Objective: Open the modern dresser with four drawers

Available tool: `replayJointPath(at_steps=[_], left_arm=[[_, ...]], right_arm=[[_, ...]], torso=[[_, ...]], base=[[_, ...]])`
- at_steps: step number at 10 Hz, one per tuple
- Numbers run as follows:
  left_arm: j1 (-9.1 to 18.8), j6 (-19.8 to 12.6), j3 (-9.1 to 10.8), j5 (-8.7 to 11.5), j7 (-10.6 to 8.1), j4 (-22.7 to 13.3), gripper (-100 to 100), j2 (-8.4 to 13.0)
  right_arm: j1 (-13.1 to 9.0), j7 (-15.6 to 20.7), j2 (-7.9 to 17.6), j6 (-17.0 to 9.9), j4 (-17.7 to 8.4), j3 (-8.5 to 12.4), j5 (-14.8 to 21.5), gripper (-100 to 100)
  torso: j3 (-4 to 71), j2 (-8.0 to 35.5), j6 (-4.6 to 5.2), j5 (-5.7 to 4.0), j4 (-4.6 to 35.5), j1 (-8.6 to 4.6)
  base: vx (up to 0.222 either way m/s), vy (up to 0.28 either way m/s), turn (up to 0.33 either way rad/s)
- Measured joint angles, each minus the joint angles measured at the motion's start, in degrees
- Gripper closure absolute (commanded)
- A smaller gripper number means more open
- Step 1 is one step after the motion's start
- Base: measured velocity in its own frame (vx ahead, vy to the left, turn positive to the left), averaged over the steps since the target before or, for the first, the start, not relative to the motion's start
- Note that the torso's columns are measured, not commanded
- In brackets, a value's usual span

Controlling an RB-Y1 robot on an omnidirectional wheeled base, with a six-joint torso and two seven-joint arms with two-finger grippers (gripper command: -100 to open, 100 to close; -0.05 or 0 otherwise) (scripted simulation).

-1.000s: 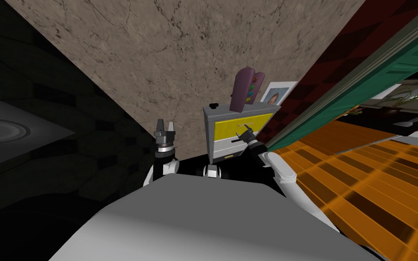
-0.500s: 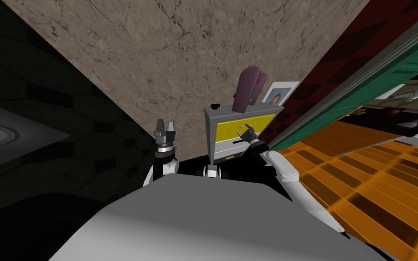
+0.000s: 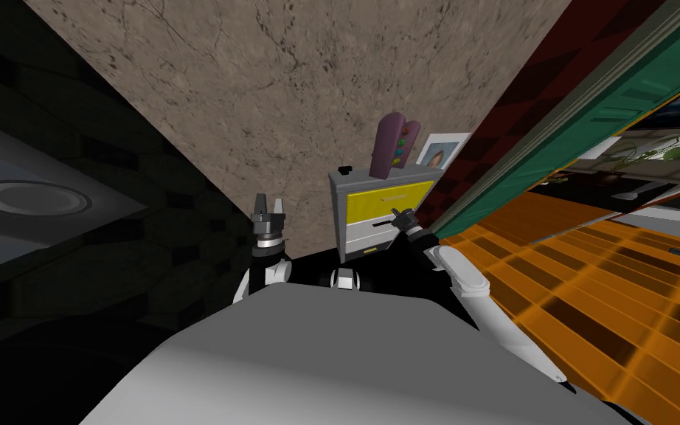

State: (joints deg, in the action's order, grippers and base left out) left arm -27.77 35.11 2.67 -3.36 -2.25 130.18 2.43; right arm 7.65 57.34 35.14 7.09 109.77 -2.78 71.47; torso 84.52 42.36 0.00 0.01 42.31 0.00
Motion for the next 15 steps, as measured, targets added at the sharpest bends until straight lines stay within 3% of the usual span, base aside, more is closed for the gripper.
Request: replayJointPath(at_steps=[1, 8, 9, 15], left_arm=[[-0.01, 0.00, 0.00, 0.00, 0.00, 0.00, 0, 0.00], [-0.03, 0.01, 0.00, 0.00, 0.00, 0.01, 0, -0.01], [-0.03, 0.01, 0.00, 0.00, 0.00, 0.01, 0, 0.00], [-0.01, 0.00, 0.00, 0.00, 0.00, 0.00, 0, 0.00]], right_arm=[[0.04, 0.00, 0.01, 0.07, 0.03, 0.02, -0.01, -100], [-0.59, -2.26, 5.52, -0.18, -0.61, 1.08, -0.54, -100], [-0.62, -2.46, 5.67, -0.21, -0.60, 1.13, -0.59, 100], [-0.01, -2.86, 6.52, 0.58, 0.46, 1.28, -0.90, 100]], torso=[[0.25, -0.42, -0.02, 0.01, -0.12, 0.09], [-0.10, 0.15, 0.01, -0.02, 0.06, -0.03], [-0.08, 0.14, 0.01, -0.01, 0.03, -0.04], [0.22, -0.36, -0.07, 0.05, -0.02, 0.15]], base=[[0.056, 0.030, 0.004], [0.115, 0.069, 0.003], [0.009, 0.005, 0.001], [-0.150, -0.053, -0.056]])
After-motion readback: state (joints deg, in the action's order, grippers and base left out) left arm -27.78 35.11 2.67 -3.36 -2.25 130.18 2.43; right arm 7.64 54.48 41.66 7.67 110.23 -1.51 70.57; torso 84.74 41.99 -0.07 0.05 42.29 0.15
